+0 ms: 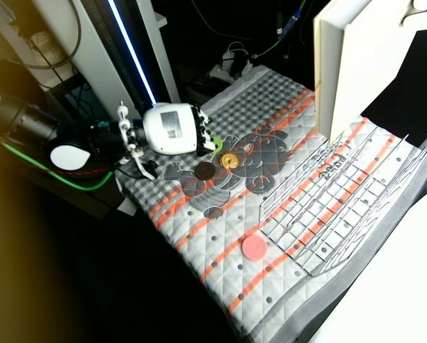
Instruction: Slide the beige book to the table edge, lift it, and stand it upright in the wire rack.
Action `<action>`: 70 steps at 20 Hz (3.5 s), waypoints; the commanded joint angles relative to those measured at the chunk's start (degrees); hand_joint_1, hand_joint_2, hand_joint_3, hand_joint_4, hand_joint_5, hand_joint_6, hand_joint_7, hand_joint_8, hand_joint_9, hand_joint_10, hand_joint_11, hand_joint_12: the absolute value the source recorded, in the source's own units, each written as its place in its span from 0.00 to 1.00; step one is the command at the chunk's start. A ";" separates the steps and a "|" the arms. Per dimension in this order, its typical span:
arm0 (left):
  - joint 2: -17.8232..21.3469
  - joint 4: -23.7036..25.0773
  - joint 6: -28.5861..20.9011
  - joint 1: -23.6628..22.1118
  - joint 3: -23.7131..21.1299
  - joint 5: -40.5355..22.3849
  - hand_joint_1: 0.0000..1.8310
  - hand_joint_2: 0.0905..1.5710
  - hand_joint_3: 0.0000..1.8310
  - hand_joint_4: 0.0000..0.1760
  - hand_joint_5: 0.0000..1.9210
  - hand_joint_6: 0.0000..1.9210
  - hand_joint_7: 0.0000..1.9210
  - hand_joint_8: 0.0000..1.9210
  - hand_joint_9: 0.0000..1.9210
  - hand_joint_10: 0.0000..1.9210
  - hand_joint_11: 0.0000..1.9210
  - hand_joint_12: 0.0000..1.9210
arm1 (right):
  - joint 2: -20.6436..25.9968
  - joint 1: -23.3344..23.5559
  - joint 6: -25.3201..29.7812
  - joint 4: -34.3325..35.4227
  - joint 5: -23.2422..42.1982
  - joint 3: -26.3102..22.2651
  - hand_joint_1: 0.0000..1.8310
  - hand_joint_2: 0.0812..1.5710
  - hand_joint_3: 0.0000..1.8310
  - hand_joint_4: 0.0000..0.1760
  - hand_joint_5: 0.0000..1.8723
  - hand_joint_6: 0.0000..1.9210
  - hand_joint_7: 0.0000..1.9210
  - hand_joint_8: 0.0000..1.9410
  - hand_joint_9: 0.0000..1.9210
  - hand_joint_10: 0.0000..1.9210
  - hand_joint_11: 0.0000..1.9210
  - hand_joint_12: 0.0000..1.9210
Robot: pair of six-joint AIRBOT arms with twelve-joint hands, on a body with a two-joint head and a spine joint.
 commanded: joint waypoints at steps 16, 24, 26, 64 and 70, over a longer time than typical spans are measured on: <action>-1.89 -1.49 -1.10 -1.07 2.32 -7.06 0.76 0.67 0.00 0.00 0.43 0.60 0.56 0.36 0.60 0.48 0.59 0.60 | -0.98 -0.24 1.02 1.41 6.22 0.16 0.26 0.87 0.00 0.00 0.60 0.37 0.79 0.01 0.64 0.38 0.50 0.60; -3.19 -1.77 -1.25 -0.12 3.33 -7.99 0.76 0.66 0.00 0.00 0.48 0.47 0.57 0.38 0.60 0.50 0.60 0.56 | -1.31 -0.72 1.02 1.68 6.96 0.30 0.27 0.87 0.00 0.00 0.57 0.44 0.79 0.01 0.63 0.41 0.50 0.63; -3.78 -2.02 -1.26 0.72 3.62 -9.01 0.77 0.64 0.00 0.00 0.53 0.42 0.61 0.29 0.62 0.45 0.62 0.49 | -1.43 -0.83 1.02 1.84 7.31 0.34 0.26 0.87 0.00 0.00 0.58 0.40 0.78 0.00 0.63 0.38 0.49 0.62; -5.17 -3.27 -1.55 2.53 5.21 -11.65 0.76 0.66 0.00 0.00 0.48 0.48 0.55 0.37 0.59 0.51 0.63 0.37 | -3.17 -1.67 1.41 2.31 8.33 1.57 0.26 0.85 0.00 0.00 0.62 0.32 0.78 0.01 0.66 0.31 0.50 0.59; -4.49 -1.72 -1.27 -0.32 4.99 -12.02 0.68 0.69 0.00 0.00 0.46 0.53 0.57 0.49 0.56 0.52 0.47 0.80 | -3.36 -1.78 1.57 2.33 8.33 1.71 0.24 0.86 0.00 0.00 0.59 0.44 0.79 0.02 0.62 0.42 0.49 0.65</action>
